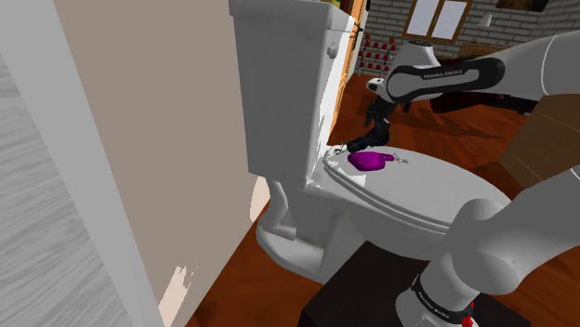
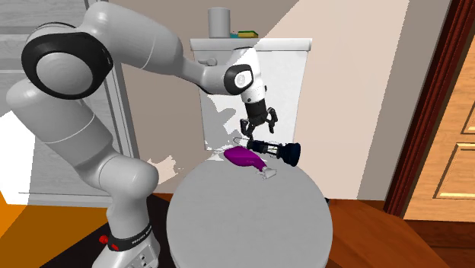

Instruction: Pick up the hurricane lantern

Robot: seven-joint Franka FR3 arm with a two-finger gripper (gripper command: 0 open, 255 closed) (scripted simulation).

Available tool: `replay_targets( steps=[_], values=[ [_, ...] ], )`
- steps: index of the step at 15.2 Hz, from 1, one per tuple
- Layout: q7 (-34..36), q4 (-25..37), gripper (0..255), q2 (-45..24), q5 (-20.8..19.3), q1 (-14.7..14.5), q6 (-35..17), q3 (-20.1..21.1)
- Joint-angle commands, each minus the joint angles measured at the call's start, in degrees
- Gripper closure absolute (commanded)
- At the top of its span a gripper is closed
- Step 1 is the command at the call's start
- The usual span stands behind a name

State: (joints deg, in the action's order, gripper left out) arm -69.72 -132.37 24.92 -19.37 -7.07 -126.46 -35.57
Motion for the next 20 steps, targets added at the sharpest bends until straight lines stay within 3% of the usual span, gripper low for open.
replay_targets(
  steps=[1,7,8,17,20],
  values=[
    [-0.3,-1.1,0,-0.5,-0.2,0.0,-1.8,-0.6],
    [-0.3,-3.2,0,-1.4,-0.4,0.0,-4.7,-1.4],
    [-0.3,-3.2,255,-1.4,-0.4,0.0,-4.7,-1.3],
    [-0.3,-3.2,255,-1.4,-0.4,0.0,-4.7,-1.4],
    [-0.3,-1.5,255,-0.6,-0.2,0.0,-2.3,-0.7]
  ],
)
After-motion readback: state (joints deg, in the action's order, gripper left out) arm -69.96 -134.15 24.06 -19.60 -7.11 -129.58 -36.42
